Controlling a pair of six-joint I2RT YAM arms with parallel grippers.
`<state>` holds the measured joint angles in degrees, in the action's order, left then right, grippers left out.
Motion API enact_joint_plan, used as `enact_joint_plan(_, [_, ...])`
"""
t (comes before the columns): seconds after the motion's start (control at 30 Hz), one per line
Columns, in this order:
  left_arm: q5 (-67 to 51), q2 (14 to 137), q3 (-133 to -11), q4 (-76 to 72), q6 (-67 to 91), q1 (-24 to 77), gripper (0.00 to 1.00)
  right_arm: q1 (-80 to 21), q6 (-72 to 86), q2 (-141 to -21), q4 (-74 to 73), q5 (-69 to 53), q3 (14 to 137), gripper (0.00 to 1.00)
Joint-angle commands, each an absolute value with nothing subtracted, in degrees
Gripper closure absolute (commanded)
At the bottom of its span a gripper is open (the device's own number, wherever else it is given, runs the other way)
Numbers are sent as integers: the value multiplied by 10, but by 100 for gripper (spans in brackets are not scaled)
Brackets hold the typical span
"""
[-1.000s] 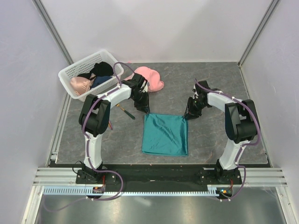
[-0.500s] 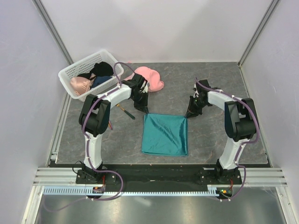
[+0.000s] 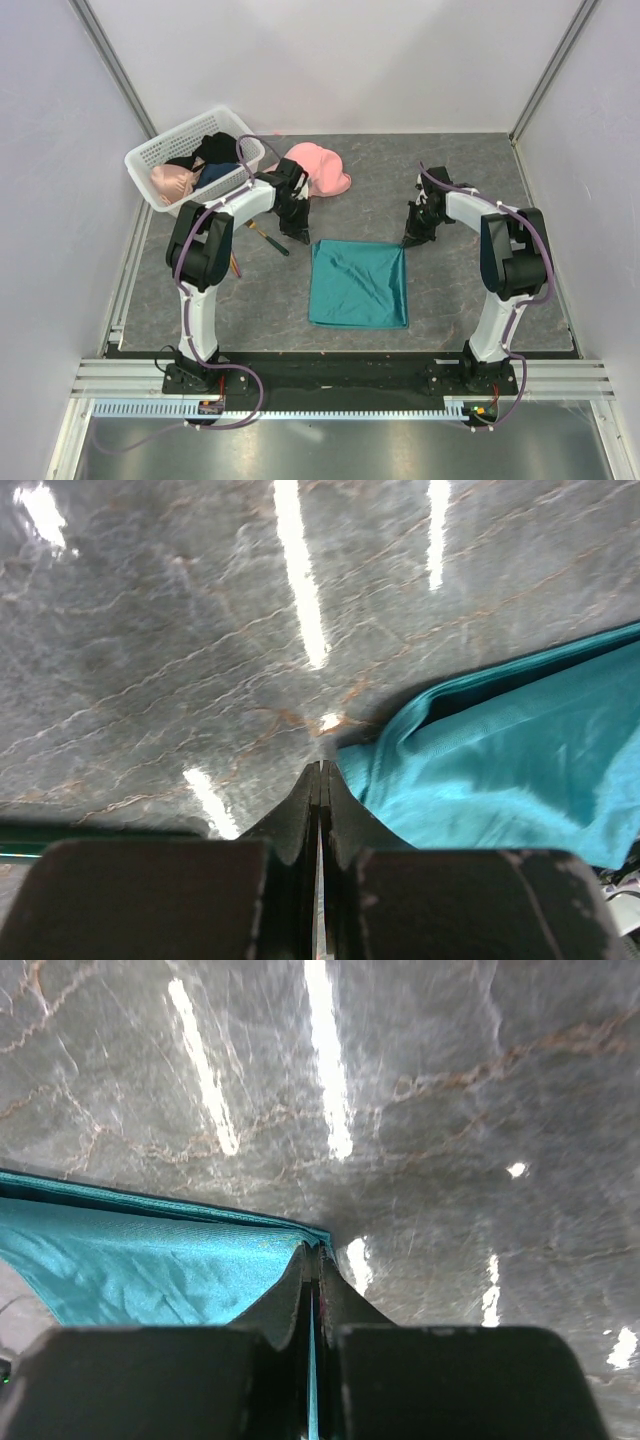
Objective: Fold the napkin into a case and place the utensils inside
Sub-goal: Smooth out the lower triangle-folded napkin at the center of the board, then move the lower triangle-folded napkin to the center of the board.
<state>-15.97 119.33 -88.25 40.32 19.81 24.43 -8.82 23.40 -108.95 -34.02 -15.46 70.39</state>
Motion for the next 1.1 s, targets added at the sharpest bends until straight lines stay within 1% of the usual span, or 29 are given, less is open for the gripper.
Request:
enact_joint_plan(0.0, [-155, 1172, -869, 409, 174, 243, 98, -84, 192, -1110, -350, -127, 738, 92])
enact_joint_plan(0.07, [-147, 1156, -865, 409, 179, 243, 96, -86, 182, -1107, -371, -120, 757, 82])
enact_joint_plan(0.1, [-144, 1148, -864, 410, 183, 243, 92, -85, 178, -1106, -381, -109, 765, 74])
enact_joint_plan(0.17, [-141, 1115, -863, 416, 198, 239, 89, -85, 168, -1093, -424, -69, 795, 65])
enact_joint_plan(0.2, [-140, 1104, -861, 417, 204, 238, 85, -86, 165, -1086, -441, -53, 816, 58])
enact_joint_plan(0.23, [-141, 1074, -853, 417, 211, 233, 82, -91, 163, -1076, -471, -14, 826, 54])
enact_joint_plan(0.3, [-148, 1043, -842, 417, 228, 229, 76, -102, 159, -1042, -494, 14, 844, 45])
enact_joint_plan(0.4, [-168, 986, -812, 417, 243, 219, 71, -138, 165, -1003, -533, 39, 850, 40])
enact_joint_plan(0.5, [-195, 931, -770, 414, 268, 207, 69, -194, 200, -966, -539, 40, 832, 38])
enact_joint_plan(0.53, [-199, 915, -746, 411, 278, 205, 69, -227, 211, -960, -538, 36, 826, 38])
enact_joint_plan(0.6, [-212, 874, -723, 407, 287, 201, 67, -256, 258, -941, -524, 13, 791, 39])
enact_joint_plan(0.67, [-228, 843, -691, 402, 298, 202, 67, -283, 297, -910, -495, -23, 745, 45])
enact_joint_plan(0.7, [-250, 836, -671, 396, 302, 202, 67, -287, 314, -896, -458, -51, 688, 55])
enact_joint_plan(0.77, [-270, 819, -650, 388, 321, 201, 67, -291, 356, -853, -426, -64, 631, 65])
enact_joint_plan(0.8, [-288, 806, -630, 374, 326, 202, 67, -292, 361, -841, -417, -57, 590, 72])
enact_joint_plan(0.87, [-303, 796, -612, 361, 341, 202, 67, -291, 358, -816, -411, -55, 558, 81])
enact_joint_plan(0.9, [-312, 793, -602, 358, 343, 201, 67, -291, 354, -811, -410, -55, 531, 88])
enact_joint_plan(0.93, [-315, 793, -599, 354, 345, 202, 67, -290, 346, -802, -409, -52, 517, 90])
enact_joint_plan(1.07, [-319, 790, -598, 353, 345, 202, 67, -280, 338, -794, -391, -33, 449, 91])
